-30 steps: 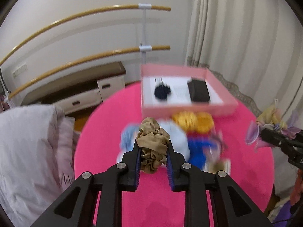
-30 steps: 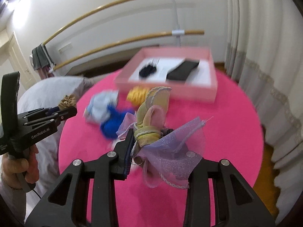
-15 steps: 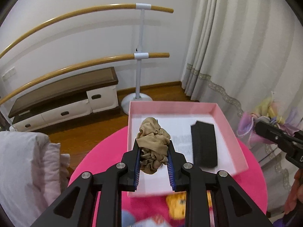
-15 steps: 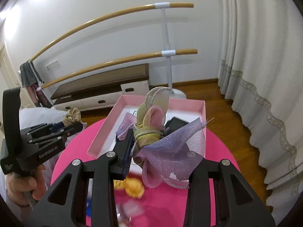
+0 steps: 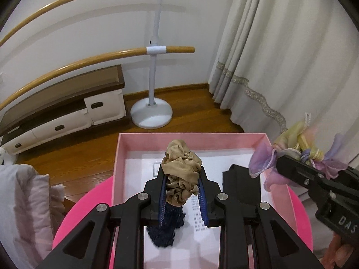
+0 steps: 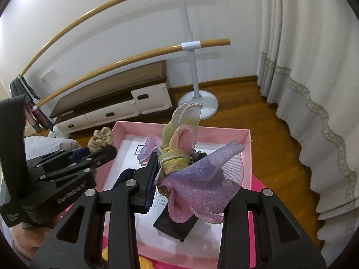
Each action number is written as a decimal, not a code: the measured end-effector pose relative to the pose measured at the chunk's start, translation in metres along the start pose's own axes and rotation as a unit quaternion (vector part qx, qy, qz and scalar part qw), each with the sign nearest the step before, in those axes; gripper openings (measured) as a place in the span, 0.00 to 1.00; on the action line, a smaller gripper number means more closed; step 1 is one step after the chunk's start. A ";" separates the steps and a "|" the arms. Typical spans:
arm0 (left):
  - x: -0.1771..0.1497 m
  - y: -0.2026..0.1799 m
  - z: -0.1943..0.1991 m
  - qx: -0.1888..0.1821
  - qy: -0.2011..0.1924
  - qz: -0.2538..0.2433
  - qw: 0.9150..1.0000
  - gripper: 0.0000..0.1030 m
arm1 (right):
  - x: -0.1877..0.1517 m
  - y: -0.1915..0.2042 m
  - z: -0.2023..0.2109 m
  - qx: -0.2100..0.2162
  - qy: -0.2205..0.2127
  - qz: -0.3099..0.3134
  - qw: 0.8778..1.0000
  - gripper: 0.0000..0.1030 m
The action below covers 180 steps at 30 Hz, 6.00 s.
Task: Organize soft objects
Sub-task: 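Carry scrunchie and bow into the pink box and open both tools, then withdraw both tools from the box back over the table, then grasp the blue-white cloth bundle with the left tool while the right grasps the plastic bags, then lift the cloth bundle with the left tool while the right lifts the plastic bags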
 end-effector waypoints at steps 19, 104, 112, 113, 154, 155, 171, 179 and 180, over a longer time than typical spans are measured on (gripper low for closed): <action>0.033 0.008 -0.042 0.054 -0.014 0.013 0.998 0.94 | -0.003 -0.016 -0.039 0.027 0.011 -0.070 0.997 0.99; -0.308 0.002 0.081 0.128 -0.006 -0.088 0.988 1.00 | -0.249 0.059 0.056 0.012 0.050 0.032 0.998 1.00; -0.294 0.002 0.054 0.091 0.000 -0.080 0.993 0.79 | -0.245 0.055 0.023 0.032 0.069 0.021 0.997 0.83; -0.292 0.002 0.054 0.091 0.000 -0.082 0.993 0.72 | -0.245 0.056 0.022 0.037 0.068 0.023 0.997 0.75; -0.304 0.002 0.147 0.090 -0.037 -0.044 0.994 0.58 | -0.239 0.042 0.101 0.050 -0.011 -0.007 0.999 0.71; -0.303 0.001 0.143 0.093 -0.033 -0.047 0.994 0.65 | -0.239 0.042 0.100 0.051 -0.010 -0.007 0.999 0.71; -0.293 0.000 0.136 -0.003 -0.042 -0.012 0.999 0.29 | -0.239 0.041 0.101 0.050 -0.007 -0.008 0.999 0.71; -0.298 0.004 0.185 0.010 -0.069 -0.010 0.998 0.29 | -0.233 0.044 0.105 0.054 -0.015 -0.006 0.998 0.71; -0.297 0.002 0.196 0.013 -0.076 -0.013 0.997 0.29 | -0.230 0.044 0.107 0.053 -0.019 -0.004 0.998 0.71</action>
Point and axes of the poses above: each gripper's, at about its wrist camera, not at the fingertips, and z roughly against the way its jaws point, y to its left, x to its top, the point moved 7 cm from there along -z, roughly the way its jaws point, and after that the axes turned 1 degree about y, right-handed, at the moved point
